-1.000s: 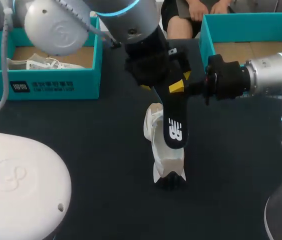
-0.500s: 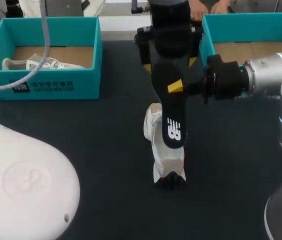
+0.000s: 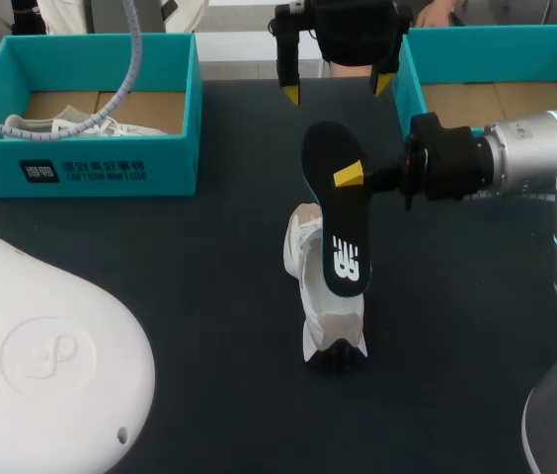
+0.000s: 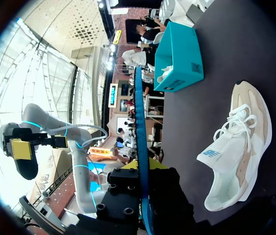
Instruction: Take the shoe out of the shoebox, open the shoe tongue, remove and reinsert the insole, then place the shoe into the shoebox
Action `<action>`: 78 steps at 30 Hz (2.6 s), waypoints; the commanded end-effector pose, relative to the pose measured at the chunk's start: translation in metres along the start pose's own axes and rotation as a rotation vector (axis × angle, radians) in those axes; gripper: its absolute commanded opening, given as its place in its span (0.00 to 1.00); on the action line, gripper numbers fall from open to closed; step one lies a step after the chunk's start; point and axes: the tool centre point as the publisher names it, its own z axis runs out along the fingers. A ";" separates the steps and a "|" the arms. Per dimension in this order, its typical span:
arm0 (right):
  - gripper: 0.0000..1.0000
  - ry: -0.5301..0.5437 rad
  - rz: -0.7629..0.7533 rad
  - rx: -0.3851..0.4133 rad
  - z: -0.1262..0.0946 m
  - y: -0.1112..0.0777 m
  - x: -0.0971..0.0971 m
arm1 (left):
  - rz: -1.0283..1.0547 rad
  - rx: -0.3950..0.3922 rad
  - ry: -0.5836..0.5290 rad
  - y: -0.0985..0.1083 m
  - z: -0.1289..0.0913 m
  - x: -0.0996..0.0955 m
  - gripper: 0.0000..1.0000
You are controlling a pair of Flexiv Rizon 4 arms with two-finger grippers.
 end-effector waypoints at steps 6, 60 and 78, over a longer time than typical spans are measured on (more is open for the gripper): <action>0.00 -0.004 -0.003 0.001 -0.003 0.000 0.001 | 0.002 0.004 -0.032 -0.001 0.003 0.007 1.00; 0.00 -0.028 0.013 -0.031 -0.008 -0.007 0.003 | -0.052 -0.069 -1.386 -0.025 0.035 0.071 1.00; 0.00 -0.022 0.023 -0.027 -0.006 -0.006 0.003 | -0.004 0.095 -1.532 -0.027 0.074 0.068 1.00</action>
